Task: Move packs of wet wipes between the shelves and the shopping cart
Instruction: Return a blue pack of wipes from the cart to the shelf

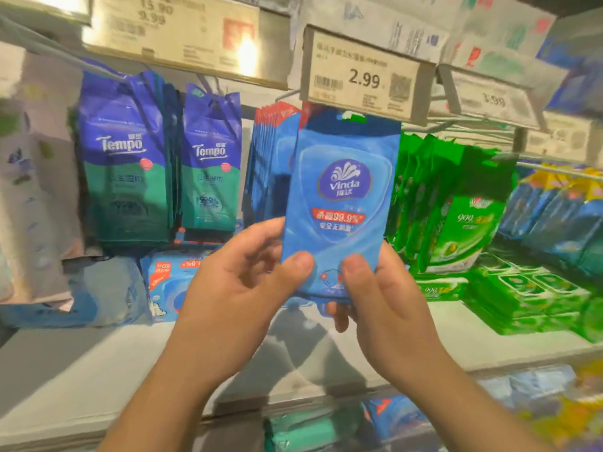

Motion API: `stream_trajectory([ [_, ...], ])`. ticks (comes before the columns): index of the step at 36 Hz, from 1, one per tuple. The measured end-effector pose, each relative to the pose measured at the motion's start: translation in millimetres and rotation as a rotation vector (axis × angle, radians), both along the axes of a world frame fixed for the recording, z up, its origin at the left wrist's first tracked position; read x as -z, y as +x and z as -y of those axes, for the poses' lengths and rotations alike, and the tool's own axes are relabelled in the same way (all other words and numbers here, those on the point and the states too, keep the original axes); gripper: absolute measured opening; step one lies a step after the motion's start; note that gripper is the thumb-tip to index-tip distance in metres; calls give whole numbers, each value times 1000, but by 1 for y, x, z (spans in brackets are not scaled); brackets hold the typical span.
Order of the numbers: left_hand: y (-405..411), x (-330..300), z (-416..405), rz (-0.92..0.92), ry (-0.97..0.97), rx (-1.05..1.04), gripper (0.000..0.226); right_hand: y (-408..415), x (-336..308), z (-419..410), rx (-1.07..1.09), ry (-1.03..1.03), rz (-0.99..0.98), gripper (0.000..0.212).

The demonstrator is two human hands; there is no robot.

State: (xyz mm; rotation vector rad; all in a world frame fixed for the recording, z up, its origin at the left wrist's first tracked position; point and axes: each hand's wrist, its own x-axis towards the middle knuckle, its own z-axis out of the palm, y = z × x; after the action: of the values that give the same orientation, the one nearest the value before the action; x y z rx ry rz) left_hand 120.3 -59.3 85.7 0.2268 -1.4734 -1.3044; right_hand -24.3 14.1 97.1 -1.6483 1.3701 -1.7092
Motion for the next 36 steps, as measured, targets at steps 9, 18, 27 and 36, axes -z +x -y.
stream_trajectory([
  [9,1,-17,-1,-15,-43,16,34,2,-18,2,-41,-58,53,19],
  [18,-8,-8,23,262,25,-165,16,-3,-3,26,32,86,170,31],
  [27,-13,-23,47,506,41,-427,25,-7,-10,62,104,227,185,31],
  [36,-7,10,41,516,151,-479,40,-23,2,61,21,458,235,29],
])
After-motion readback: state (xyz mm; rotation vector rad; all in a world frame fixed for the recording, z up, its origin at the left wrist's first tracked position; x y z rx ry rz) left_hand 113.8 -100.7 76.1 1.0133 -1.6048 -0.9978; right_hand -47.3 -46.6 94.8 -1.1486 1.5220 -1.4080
